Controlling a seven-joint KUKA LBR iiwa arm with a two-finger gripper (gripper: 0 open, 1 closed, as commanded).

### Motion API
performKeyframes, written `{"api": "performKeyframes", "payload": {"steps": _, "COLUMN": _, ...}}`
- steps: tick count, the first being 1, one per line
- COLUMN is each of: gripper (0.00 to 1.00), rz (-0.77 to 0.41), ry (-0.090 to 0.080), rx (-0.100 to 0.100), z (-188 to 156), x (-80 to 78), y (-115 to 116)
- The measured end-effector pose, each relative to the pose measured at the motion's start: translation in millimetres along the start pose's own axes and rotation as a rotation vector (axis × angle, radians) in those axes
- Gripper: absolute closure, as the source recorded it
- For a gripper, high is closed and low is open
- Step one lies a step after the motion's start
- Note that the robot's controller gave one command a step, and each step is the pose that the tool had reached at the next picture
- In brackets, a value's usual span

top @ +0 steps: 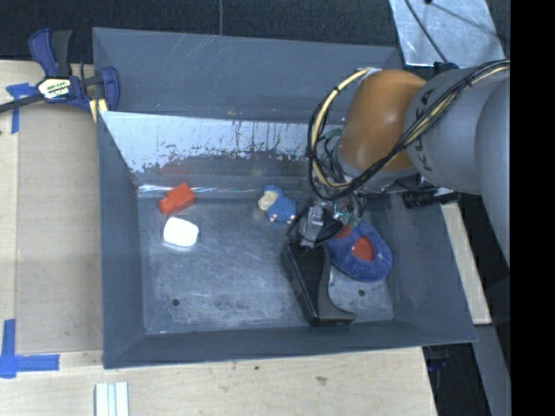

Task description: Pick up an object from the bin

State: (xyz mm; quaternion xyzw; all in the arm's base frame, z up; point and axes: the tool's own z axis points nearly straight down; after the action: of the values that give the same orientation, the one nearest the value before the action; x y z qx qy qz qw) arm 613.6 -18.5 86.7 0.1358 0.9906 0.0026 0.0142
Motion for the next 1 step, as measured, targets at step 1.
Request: {"api": "performKeyframes", "payload": {"steps": 1, "gripper": 0.0, "rz": 0.172, "ry": 0.008, "rx": 0.004, "z": 10.8, "x": 0.9, "y": 20.6}}
